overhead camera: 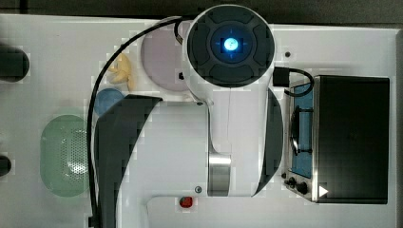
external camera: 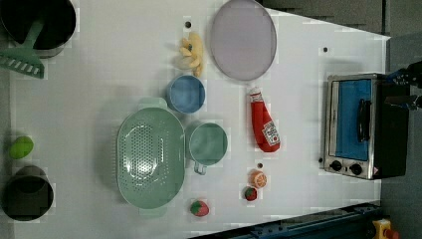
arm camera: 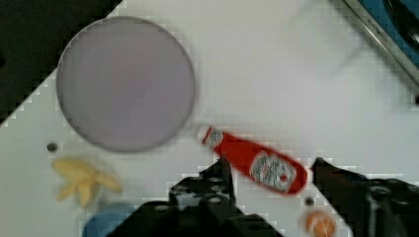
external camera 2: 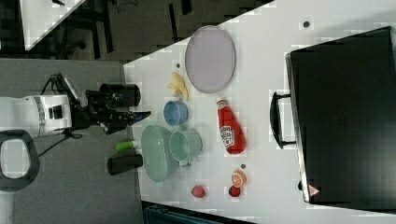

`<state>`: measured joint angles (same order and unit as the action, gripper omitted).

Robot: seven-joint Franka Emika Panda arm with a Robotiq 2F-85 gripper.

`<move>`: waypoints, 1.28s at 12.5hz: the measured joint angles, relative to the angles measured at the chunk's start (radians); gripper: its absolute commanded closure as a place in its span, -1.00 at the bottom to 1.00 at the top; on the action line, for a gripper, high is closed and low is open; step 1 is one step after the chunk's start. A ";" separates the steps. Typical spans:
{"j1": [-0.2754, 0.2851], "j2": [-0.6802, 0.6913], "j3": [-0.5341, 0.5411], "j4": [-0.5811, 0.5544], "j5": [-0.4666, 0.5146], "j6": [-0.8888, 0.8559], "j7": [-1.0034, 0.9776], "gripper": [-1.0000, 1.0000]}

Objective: Pick Ketchup from the table and place it in strainer.

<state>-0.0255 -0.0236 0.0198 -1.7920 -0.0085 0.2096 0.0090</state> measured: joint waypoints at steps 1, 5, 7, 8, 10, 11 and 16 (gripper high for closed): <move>-0.037 -0.053 0.033 -0.072 0.020 -0.033 0.005 -0.58; -0.090 -0.216 0.073 -0.195 0.030 -0.108 0.007 -1.00; -0.089 -0.232 0.072 -0.200 0.033 -0.100 -0.018 -1.00; -0.091 -0.234 0.072 -0.214 0.032 -0.078 -0.047 -1.00; -0.092 -0.220 0.068 -0.251 0.033 -0.027 -0.131 -1.00; -0.092 -0.212 0.067 -0.288 0.035 -0.004 -0.191 -1.00; -0.105 -0.175 0.094 -0.526 0.036 0.176 -0.557 -1.00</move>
<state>-0.1304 -0.1984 0.1136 -2.3184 0.0274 0.3857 -0.5483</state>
